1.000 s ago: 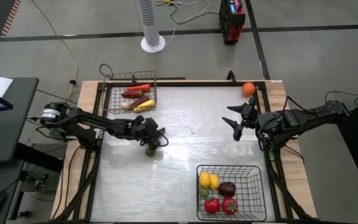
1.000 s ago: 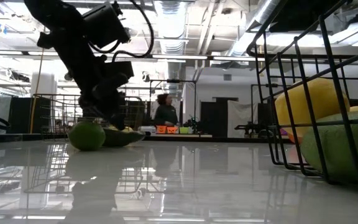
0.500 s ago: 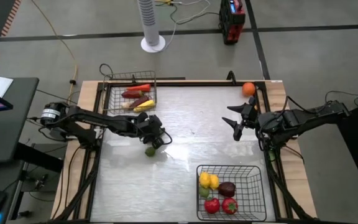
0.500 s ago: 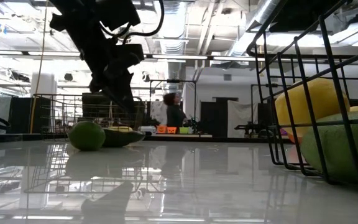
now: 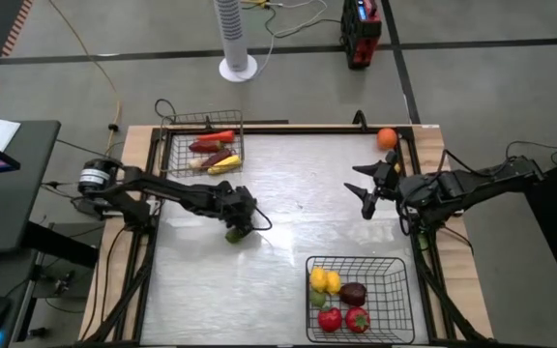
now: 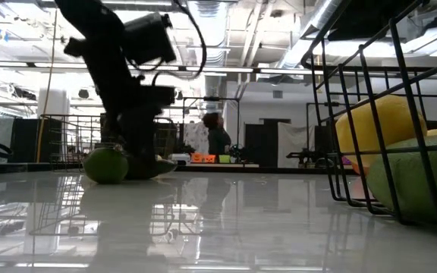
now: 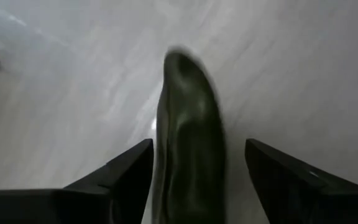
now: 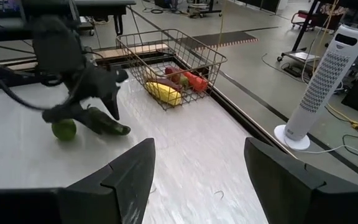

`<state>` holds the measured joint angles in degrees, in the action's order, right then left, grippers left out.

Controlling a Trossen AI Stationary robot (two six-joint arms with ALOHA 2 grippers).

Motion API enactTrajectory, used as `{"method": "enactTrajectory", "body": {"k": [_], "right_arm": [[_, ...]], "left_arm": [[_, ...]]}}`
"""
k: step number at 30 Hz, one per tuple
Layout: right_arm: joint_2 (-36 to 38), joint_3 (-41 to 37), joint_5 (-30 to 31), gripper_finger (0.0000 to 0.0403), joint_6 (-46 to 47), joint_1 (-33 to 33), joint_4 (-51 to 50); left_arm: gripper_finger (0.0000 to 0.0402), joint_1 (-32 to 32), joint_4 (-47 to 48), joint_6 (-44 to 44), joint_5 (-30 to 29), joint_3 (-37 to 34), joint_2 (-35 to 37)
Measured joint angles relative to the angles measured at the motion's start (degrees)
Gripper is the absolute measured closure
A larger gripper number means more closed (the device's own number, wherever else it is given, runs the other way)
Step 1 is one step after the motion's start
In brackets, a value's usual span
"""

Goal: Sort produce into baskets
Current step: Put the green chili pepper into the top wire basket

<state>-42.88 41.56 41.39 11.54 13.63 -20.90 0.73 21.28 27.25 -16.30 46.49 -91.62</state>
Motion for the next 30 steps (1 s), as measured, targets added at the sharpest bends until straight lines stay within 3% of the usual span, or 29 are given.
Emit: {"method": "enactTrajectory", "body": {"k": [5, 10, 20, 26, 30], "right_arm": [[-0.25, 0.0, 0.01, 0.0127, -0.03, -0.34, -0.01], [-0.25, 0.0, 0.12, 0.0127, -0.21, -0.33, -0.02], [-0.23, 0.0, 0.41, 0.0127, -0.18, -0.35, 0.0], [-0.23, 0.0, 0.41, 0.0127, -0.18, -0.35, 0.0], [-0.23, 0.0, 0.43, 0.0127, -0.26, -0.35, 0.15]], "left_arm": [[0.0158, 0.0, -2.09, -1.65, -0.02, 0.03, -3.88], [0.0179, -0.02, -2.31, -2.81, -0.39, 0.03, -3.44], [0.0323, 0.02, -2.14, -3.9, -0.55, 0.41, 0.01], [0.0325, -0.23, -5.01, -4.58, 3.44, 4.39, 1.92], [0.0318, -1.71, -14.9, -8.14, 8.43, 7.55, 2.26]]}}
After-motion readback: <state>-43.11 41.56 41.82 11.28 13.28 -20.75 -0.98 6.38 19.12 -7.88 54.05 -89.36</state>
